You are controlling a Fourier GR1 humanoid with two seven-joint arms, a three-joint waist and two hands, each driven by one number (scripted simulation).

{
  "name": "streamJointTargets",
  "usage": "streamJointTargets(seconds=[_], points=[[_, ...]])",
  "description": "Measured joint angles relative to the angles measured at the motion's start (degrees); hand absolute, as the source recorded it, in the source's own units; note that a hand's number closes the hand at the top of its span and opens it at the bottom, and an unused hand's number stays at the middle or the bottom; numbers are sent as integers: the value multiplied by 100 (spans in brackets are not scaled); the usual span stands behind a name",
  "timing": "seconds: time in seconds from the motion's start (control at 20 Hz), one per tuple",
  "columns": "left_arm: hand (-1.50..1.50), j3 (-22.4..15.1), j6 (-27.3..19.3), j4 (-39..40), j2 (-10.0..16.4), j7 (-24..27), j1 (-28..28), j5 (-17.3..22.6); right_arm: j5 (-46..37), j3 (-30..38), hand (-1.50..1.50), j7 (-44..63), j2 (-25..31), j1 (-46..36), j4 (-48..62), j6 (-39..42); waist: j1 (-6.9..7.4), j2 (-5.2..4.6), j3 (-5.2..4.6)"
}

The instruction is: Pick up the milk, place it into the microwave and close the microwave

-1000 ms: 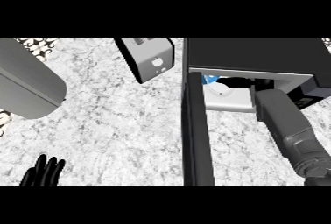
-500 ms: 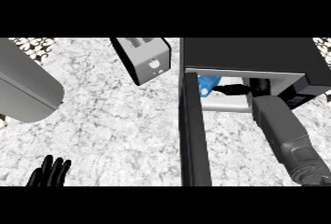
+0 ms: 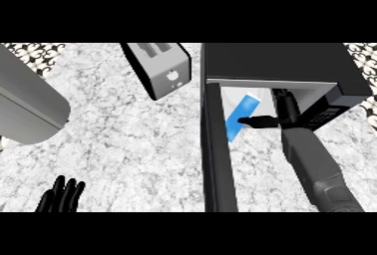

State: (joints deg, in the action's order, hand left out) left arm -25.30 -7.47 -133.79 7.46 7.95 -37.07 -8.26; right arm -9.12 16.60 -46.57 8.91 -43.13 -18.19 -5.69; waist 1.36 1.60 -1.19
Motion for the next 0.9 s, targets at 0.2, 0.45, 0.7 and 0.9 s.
streamJointTargets(seconds=[0.2,0.45,0.7,0.9], points=[[-150,-103,42,-84,60,-61,-67,-15,98,-10,-150,-285,-120,497,-146,371,-48,25,18],[-150,-234,245,-39,217,-28,-20,19,238,27,-150,-679,-149,1334,-288,729,-161,-22,65],[150,-363,594,75,448,-120,178,140,378,-14,-150,-898,-68,2201,-479,1343,-253,-90,98],[150,-501,749,448,445,-207,661,-16,462,-147,-150,-978,-82,2952,-938,1595,-274,-116,107]])
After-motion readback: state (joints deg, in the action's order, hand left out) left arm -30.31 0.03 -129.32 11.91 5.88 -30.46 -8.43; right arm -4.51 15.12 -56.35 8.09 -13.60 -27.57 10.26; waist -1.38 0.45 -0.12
